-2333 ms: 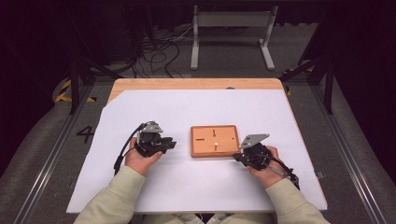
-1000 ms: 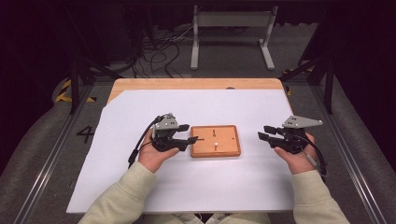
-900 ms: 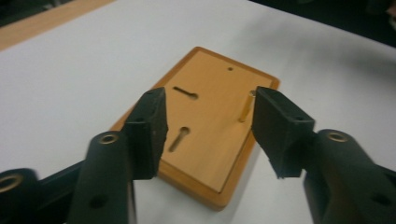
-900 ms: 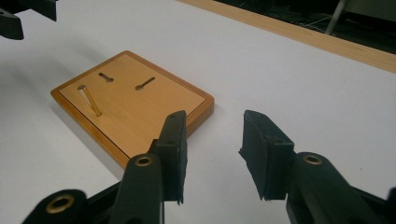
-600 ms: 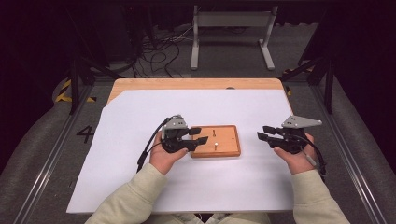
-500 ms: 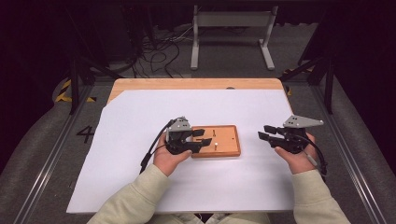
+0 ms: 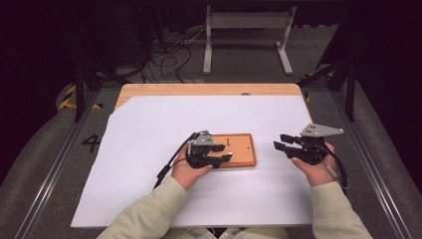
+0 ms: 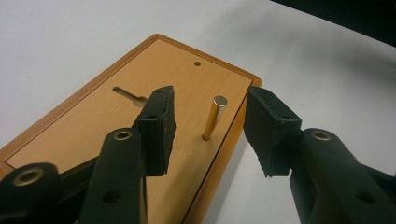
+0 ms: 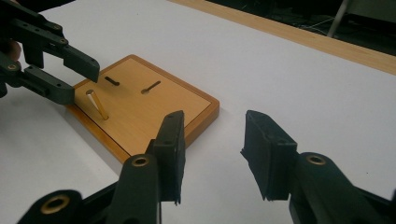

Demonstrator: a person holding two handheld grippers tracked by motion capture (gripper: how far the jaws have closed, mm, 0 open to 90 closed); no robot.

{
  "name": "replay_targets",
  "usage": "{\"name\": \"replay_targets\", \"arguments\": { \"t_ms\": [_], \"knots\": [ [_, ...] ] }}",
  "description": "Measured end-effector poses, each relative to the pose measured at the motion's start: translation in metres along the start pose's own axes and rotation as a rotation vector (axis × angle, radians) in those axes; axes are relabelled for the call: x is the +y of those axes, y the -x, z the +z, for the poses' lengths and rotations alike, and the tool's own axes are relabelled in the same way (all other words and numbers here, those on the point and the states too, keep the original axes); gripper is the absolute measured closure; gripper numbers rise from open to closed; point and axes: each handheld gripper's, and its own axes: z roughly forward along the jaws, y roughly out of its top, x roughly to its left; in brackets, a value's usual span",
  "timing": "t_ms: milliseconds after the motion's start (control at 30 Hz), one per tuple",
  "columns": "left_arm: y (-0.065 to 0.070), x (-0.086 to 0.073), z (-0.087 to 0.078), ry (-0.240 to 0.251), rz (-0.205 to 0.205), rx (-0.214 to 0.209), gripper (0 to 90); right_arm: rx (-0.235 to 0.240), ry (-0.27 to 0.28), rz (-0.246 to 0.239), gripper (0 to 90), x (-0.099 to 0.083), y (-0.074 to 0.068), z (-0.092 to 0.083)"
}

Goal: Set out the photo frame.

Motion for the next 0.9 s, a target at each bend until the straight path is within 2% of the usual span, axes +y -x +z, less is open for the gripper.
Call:
{"name": "replay_targets", "arguments": {
  "t_ms": [133, 233, 300, 467, 633, 900],
  "knots": [
    [0.0, -0.002, 0.009, -0.01, 0.017, -0.008, 56.1, 0.0, -0.005, 0.004, 59.0, -0.002, 0.0, -0.001],
    [0.001, -0.003, 0.016, -0.034, 0.022, 0.004, 59.1, -0.004, -0.006, 0.008, 59.0, -0.003, 0.0, -0.002],
    [0.001, -0.002, 0.02, -0.055, 0.022, -0.003, 64.1, -0.006, -0.006, 0.009, 59.0, -0.004, 0.0, -0.004],
    [0.003, -0.001, 0.03, -0.1, 0.056, 0.008, 71.3, -0.015, -0.007, 0.022, 59.0, -0.008, 0.001, -0.008],
    [0.003, -0.001, 0.032, -0.099, 0.081, 0.009, 82.7, -0.016, -0.011, 0.022, 59.0, -0.01, 0.002, -0.01],
    [0.004, -0.001, 0.03, -0.114, 0.12, 0.022, 84.1, -0.012, -0.016, 0.021, 59.0, -0.011, 0.001, -0.009]
  ]
}}
